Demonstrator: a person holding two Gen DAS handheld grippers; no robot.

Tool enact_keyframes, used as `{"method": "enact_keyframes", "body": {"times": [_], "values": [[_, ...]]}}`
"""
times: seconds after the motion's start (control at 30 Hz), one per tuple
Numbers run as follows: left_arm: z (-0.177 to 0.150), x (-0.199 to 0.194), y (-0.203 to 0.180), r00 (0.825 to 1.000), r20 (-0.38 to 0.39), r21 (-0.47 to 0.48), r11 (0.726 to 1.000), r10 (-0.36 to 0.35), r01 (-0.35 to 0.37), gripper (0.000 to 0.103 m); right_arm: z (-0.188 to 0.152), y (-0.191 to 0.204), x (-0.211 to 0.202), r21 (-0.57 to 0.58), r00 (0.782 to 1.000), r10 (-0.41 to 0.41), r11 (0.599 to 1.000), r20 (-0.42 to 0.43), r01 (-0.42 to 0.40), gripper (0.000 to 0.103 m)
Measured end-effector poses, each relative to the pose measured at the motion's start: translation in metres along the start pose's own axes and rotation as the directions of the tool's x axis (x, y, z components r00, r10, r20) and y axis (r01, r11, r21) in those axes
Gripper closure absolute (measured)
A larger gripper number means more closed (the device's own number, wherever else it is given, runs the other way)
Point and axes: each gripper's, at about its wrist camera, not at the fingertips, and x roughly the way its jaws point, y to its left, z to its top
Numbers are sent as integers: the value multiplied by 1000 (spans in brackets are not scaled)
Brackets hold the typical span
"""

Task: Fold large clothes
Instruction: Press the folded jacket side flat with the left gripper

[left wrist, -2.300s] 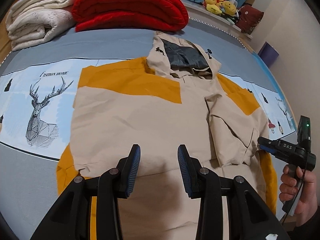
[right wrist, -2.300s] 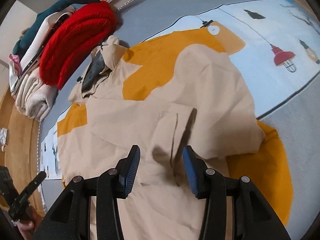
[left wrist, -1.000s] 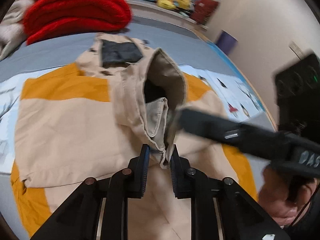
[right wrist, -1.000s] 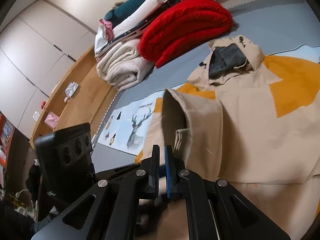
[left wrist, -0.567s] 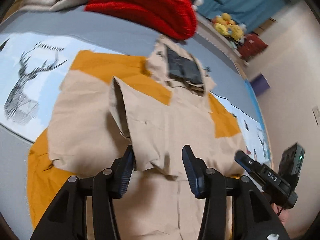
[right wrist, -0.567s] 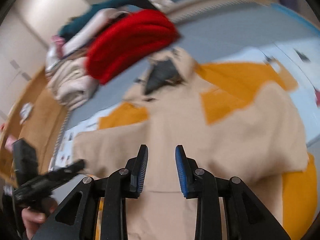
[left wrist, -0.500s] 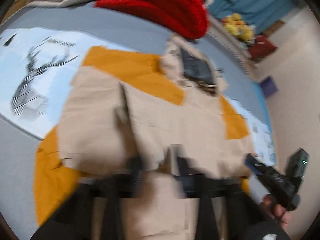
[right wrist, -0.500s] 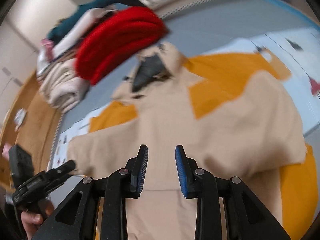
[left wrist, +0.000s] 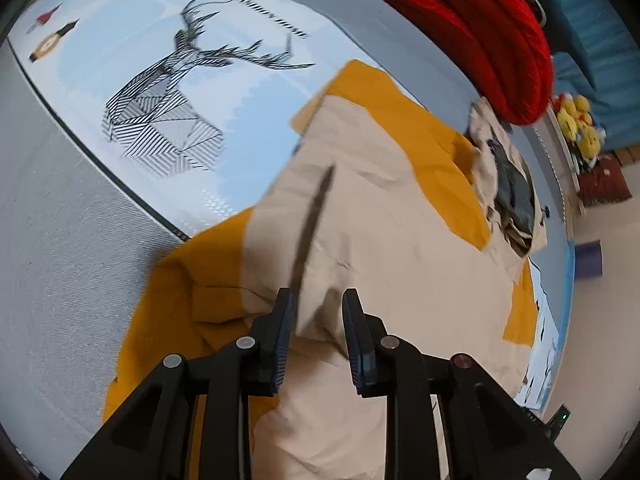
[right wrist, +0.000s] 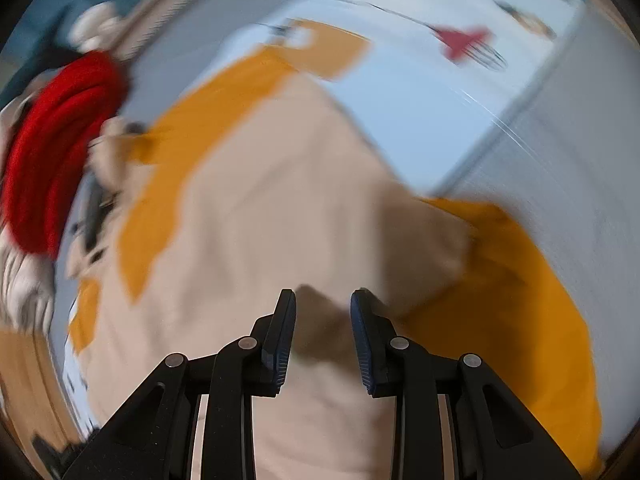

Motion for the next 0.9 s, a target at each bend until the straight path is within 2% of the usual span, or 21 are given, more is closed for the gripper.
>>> {"method": "enact_keyframes", "body": {"times": [0.03,0.07,0.17,0.2,0.23,0.3,0.37,0.43,0.57,0.63,0.8,0.9], "values": [[0,2,1,1000,1,-4,1000,11,-11,90,3,-2,1,5,1000,7,1000,-6,-7,73],[0,4,2,1000,0,-4,1000,26,-26,103,3,0,-1,-8,1000,-2,1000,-1,2,73],[-2,-4,1,993,51,21,994,103,-104,103,2,14,-13,-82,998,-39,996,54,43,73],[-2,-12,-6,985,95,53,988,142,-148,103,1,21,-18,-114,996,-38,992,79,47,73],[-3,-17,-12,981,127,77,984,150,-160,103,-1,28,-23,-138,995,-32,989,93,45,73],[-4,-25,-27,978,180,144,981,105,-132,101,-4,48,-30,-226,992,-10,973,124,38,73],[-4,-18,-36,986,150,202,975,67,-97,99,-10,62,-29,-312,993,-7,949,115,43,68],[-6,-1,-35,994,83,209,975,64,-80,99,-17,70,-19,-370,996,-36,927,85,65,64],[-8,34,-16,986,-19,162,973,167,-162,98,-26,66,4,-421,989,-143,895,37,145,64],[-8,33,-13,983,-15,148,973,181,-177,98,-27,65,4,-434,987,-154,887,43,157,64],[-9,12,-34,984,80,225,959,159,-173,89,-28,72,-4,-477,982,-165,859,87,187,64],[-11,10,-40,984,94,265,949,149,-168,89,-30,75,-8,-491,981,-165,849,103,195,64]]}}
